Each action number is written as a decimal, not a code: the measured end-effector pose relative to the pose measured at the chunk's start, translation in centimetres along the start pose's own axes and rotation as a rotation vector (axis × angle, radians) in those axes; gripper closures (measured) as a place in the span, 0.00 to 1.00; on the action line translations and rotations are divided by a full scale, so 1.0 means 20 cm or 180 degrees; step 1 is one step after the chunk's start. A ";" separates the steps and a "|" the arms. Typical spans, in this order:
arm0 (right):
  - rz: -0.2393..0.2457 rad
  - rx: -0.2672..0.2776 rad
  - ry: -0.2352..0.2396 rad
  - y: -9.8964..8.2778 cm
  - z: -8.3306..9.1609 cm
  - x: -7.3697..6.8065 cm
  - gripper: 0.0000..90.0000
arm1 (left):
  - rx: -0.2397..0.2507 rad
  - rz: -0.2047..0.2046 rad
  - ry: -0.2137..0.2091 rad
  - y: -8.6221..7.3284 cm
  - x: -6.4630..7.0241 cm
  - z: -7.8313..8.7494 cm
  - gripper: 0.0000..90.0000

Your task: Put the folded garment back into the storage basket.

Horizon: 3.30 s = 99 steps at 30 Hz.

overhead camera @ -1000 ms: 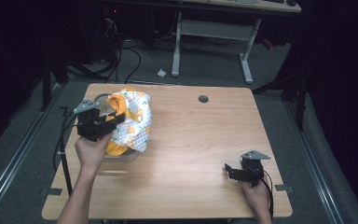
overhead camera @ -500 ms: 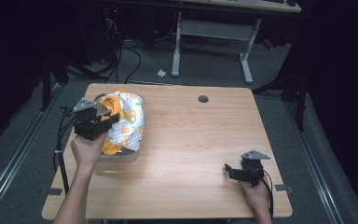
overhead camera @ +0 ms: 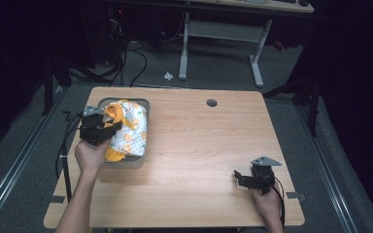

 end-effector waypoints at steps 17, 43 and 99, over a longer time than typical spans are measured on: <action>0.0001 0.0000 0.0000 0.00 0.00 0.00 0.18 | -0.0196 0.0084 0.0176 -0.05 -0.08 -0.14 0.78; 0.0000 -0.0001 0.0000 0.00 0.00 0.00 0.18 | -0.0487 0.0052 0.0719 -0.08 -0.13 -0.22 0.49; 0.0000 0.0000 0.0000 0.00 0.00 0.00 0.18 | -0.0021 -0.0394 0.0012 -0.14 0.30 -0.08 0.42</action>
Point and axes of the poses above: each handheld gripper's, and its own axes: z roughly backward along the jaws, y roughly out of its top, x roughly to its right, the point moved 5 cm from there along -z, roughly forward along the jaws, and after that the axes turned 8 degrees about z, right-handed, at the moved point
